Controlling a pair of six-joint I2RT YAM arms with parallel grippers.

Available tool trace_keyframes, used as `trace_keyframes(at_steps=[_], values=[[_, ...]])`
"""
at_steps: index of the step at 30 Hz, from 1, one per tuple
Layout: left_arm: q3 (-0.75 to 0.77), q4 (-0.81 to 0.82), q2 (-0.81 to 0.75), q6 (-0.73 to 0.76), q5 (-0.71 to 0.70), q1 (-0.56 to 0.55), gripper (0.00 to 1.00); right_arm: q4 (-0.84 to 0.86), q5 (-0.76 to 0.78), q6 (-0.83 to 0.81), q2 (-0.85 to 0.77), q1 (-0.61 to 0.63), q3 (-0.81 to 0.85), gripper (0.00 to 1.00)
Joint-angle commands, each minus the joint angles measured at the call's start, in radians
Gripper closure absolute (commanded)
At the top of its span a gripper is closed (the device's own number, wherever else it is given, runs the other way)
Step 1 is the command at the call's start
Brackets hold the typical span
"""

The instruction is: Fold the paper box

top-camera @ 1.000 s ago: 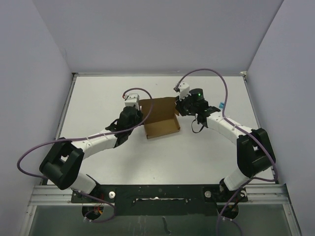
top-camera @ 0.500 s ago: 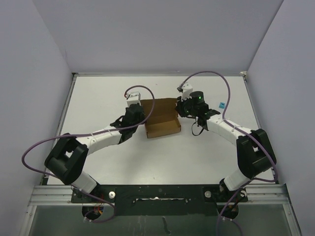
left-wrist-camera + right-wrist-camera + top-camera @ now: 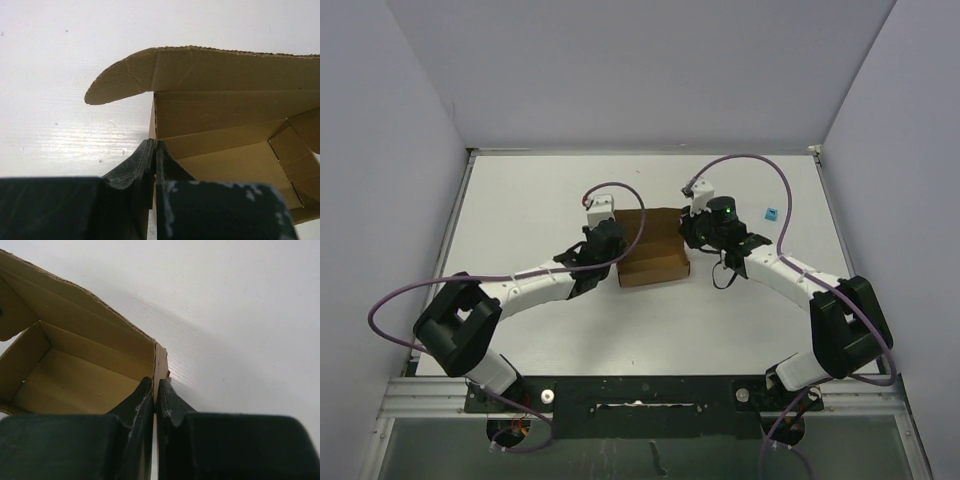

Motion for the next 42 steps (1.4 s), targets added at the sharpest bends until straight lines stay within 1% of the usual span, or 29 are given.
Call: trace_keyframes(at_steps=[1, 6, 10, 18, 22, 26, 30, 37, 42], values=[[0.057, 0.008, 0.0, -0.02, 0.005, -0.036, 1.0, 0.072, -0.024, 0.012, -0.057, 0.032, -0.023, 0.99], [0.059, -0.006, 0.002, -0.031, -0.015, -0.056, 1.0, 0.079, -0.036, 0.019, -0.07, 0.035, -0.039, 0.98], [0.061, -0.015, 0.007, -0.035, -0.026, -0.063, 1.0, 0.068, -0.04, 0.026, -0.067, 0.041, -0.02, 0.95], [0.033, 0.015, 0.003, -0.026, -0.039, -0.076, 1.0, 0.042, -0.045, 0.037, -0.063, 0.051, 0.019, 0.94], [0.023, 0.033, -0.008, -0.014, -0.069, -0.092, 1.0, 0.03, -0.052, 0.054, -0.056, 0.063, 0.037, 0.95], [0.019, 0.068, -0.021, 0.034, -0.091, -0.096, 1.0, 0.025, -0.046, 0.052, -0.041, 0.079, 0.071, 0.95], [0.01, 0.175, -0.02, 0.15, -0.103, -0.08, 1.0, 0.037, -0.02, 0.012, 0.009, 0.094, 0.132, 0.96], [0.012, 0.32, 0.016, 0.268, -0.02, 0.028, 1.0, 0.136, 0.022, -0.044, 0.13, 0.101, 0.205, 0.96], [0.019, 0.396, 0.06, 0.323, 0.007, 0.046, 1.0, 0.225, 0.04, -0.062, 0.168, 0.101, 0.174, 0.96]])
